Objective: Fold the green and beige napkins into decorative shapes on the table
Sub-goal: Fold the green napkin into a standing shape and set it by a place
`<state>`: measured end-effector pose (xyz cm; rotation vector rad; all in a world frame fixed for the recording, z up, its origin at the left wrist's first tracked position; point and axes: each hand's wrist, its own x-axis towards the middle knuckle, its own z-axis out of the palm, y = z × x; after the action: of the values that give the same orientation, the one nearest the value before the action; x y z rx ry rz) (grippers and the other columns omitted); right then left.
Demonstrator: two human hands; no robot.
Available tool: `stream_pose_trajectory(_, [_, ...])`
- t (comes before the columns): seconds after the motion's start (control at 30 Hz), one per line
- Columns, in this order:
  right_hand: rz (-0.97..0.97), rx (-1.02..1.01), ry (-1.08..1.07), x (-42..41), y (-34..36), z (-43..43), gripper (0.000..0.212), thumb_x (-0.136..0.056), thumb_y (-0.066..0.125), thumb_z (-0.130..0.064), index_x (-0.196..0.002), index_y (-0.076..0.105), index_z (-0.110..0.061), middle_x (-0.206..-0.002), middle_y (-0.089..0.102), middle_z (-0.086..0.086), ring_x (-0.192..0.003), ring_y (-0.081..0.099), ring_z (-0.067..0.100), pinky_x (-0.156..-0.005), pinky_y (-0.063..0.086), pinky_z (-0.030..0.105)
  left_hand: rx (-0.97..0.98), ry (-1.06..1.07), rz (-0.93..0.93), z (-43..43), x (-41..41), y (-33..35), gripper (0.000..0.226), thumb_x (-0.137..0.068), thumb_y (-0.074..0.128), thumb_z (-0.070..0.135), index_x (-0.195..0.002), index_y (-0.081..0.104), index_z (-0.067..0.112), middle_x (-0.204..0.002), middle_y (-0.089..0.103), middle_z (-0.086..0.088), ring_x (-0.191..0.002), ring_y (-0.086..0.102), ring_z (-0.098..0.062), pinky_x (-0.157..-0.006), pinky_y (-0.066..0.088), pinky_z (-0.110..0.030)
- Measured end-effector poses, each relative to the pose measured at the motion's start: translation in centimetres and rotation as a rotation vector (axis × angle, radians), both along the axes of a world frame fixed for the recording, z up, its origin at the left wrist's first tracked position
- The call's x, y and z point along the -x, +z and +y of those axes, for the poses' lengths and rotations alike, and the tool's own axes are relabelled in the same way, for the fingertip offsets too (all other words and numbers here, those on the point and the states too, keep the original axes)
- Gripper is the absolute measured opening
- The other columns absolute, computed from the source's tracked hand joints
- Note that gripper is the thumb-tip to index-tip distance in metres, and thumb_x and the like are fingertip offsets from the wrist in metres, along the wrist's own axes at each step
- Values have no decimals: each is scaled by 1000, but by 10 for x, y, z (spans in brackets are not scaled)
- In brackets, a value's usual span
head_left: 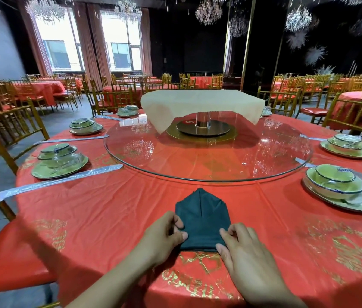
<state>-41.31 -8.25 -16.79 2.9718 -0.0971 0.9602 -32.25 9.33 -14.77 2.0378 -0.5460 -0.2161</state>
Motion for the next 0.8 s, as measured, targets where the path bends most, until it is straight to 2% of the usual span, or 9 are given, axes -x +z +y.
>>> stream_pose_trajectory(0.07, [-14, 13, -4, 0, -1, -1, 82, -98, -3, -43, -81, 74, -19, -74, 58, -7, -59, 57, 11, -40, 38, 18, -232, 60, -258, -3, 8, 2, 11, -90, 56, 26, -89, 45, 23, -75, 60, 9, -80, 57, -17, -79, 39, -33])
stream_pose_trajectory(0.17, [-18, 35, 7, 0, -2, -1, 81, -98, -2, -42, -81, 73, -19, -75, 57, -7, -59, 56, 12, -43, 32, 18, -480, 141, -564, -7, 15, 4, 13, -95, 45, 33, -103, 44, 23, -104, 63, 6, -105, 55, -19, -83, 32, -31])
stream_pose_trajectory(0.27, [-33, 58, 12, 1, -2, -2, 80, -98, -2, -42, -82, 73, -19, -75, 57, -7, -59, 56, 12, -44, 33, 18, -563, 151, -724, -5, 22, 9, 22, -83, 64, 29, -98, 49, 23, -95, 60, 6, -92, 58, -19, -74, 39, -30])
stream_pose_trajectory(0.37, [-61, 73, 10, 1, -2, -2, 80, -98, -1, -41, -80, 74, -20, -73, 57, -7, -59, 56, 13, -48, 32, 19, -332, 30, -956, -9, 34, -7, 37, -67, 70, 27, -99, 54, 20, -89, 58, 5, -77, 54, -15, -62, 41, -25])
stream_pose_trajectory(0.43, [-55, 80, 13, 0, -4, -1, 81, -98, -2, -41, -81, 74, -18, -74, 59, -5, -65, 55, 16, -53, 42, 26, -312, -86, -1032, -12, 45, -23, 39, -81, 50, 45, -109, 52, 18, -102, 64, 4, -90, 62, -14, -77, 42, -26])
stream_pose_trajectory(0.5, [-33, 79, 14, -2, -6, -1, 82, -98, -1, -40, -82, 75, -14, -83, 67, 0, -78, 60, 20, -71, 39, 30, -439, -126, -983, -12, 53, -34, 60, -90, 27, 62, -114, 58, 17, -111, 69, 0, -101, 66, -16, -92, 38, -29])
stream_pose_trajectory(0.6, [64, 57, 36, -4, -1, 2, 83, -99, 0, -38, -80, 76, -12, -98, 73, 4, -90, 70, 19, -87, 37, 29, -539, -132, -929, -5, 54, -37, 81, -90, 13, 68, -110, 70, 15, -117, 67, 0, -108, 63, -14, -98, 36, -28])
stream_pose_trajectory(0.73, [54, 36, 51, -8, 8, -2, 75, -100, 6, -35, -64, 72, -23, -81, 73, -9, -69, 69, 6, -62, 53, 19, -425, -108, -952, -12, 46, -21, 65, -95, 17, 56, -86, 74, 27, -88, 73, 11, -80, 70, -9, -68, 53, -22])
stream_pose_trajectory(0.8, [42, 26, 46, -10, 9, -5, 53, -91, 27, -33, -60, 70, -24, -73, 71, -11, -62, 67, 6, -55, 52, 20, -399, -68, -967, -26, 34, -8, 46, -91, 32, 45, -66, 66, 28, -62, 62, 11, -56, 60, -10, -50, 46, -20])
